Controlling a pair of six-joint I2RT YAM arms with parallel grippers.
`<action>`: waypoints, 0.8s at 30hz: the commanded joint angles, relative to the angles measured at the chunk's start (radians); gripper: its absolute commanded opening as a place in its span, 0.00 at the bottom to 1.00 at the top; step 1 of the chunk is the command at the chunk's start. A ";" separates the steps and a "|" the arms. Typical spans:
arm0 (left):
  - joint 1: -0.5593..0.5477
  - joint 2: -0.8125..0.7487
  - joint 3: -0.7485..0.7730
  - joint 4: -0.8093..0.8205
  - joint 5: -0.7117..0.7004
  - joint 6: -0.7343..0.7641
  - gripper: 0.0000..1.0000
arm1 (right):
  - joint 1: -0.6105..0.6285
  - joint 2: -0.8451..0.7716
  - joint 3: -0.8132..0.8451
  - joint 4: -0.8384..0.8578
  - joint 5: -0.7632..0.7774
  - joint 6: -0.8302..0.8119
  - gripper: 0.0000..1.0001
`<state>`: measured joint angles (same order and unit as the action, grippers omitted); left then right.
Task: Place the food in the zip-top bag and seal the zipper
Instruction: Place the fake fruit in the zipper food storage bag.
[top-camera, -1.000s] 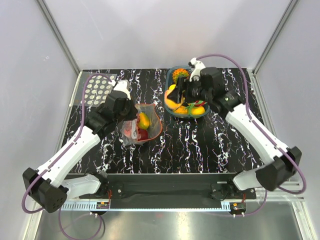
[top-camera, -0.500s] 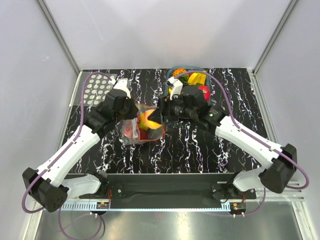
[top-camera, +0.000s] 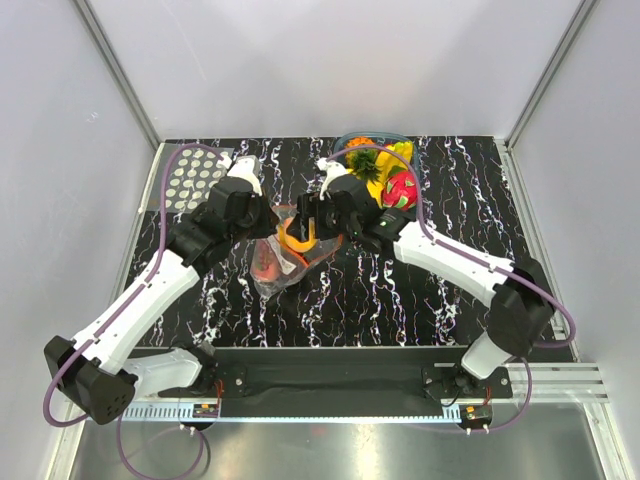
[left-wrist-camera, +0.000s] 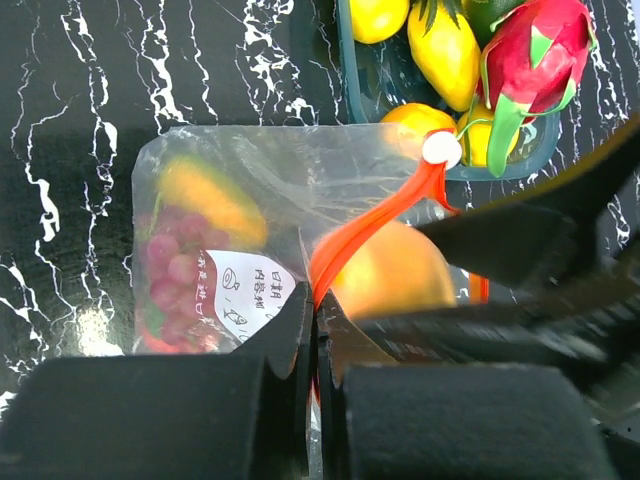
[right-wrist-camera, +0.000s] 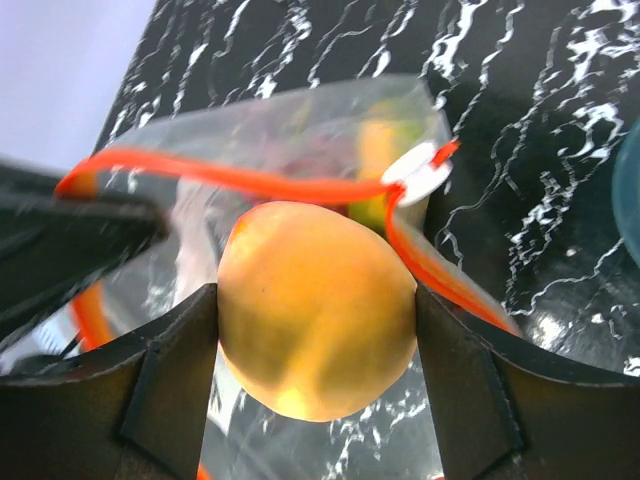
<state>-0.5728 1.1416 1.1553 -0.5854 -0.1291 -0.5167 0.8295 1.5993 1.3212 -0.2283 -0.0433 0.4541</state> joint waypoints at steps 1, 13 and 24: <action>0.010 -0.019 0.044 0.039 0.028 -0.013 0.00 | 0.025 0.025 0.075 0.026 0.102 0.011 0.78; 0.030 -0.048 0.021 0.039 0.037 0.000 0.00 | 0.037 -0.130 0.000 -0.035 0.203 0.003 0.97; 0.039 -0.083 -0.012 0.035 0.029 0.015 0.00 | -0.015 -0.243 -0.030 -0.250 0.422 -0.034 0.83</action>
<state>-0.5400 1.0962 1.1454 -0.5983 -0.1116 -0.5198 0.8536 1.3659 1.2819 -0.3897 0.2840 0.4408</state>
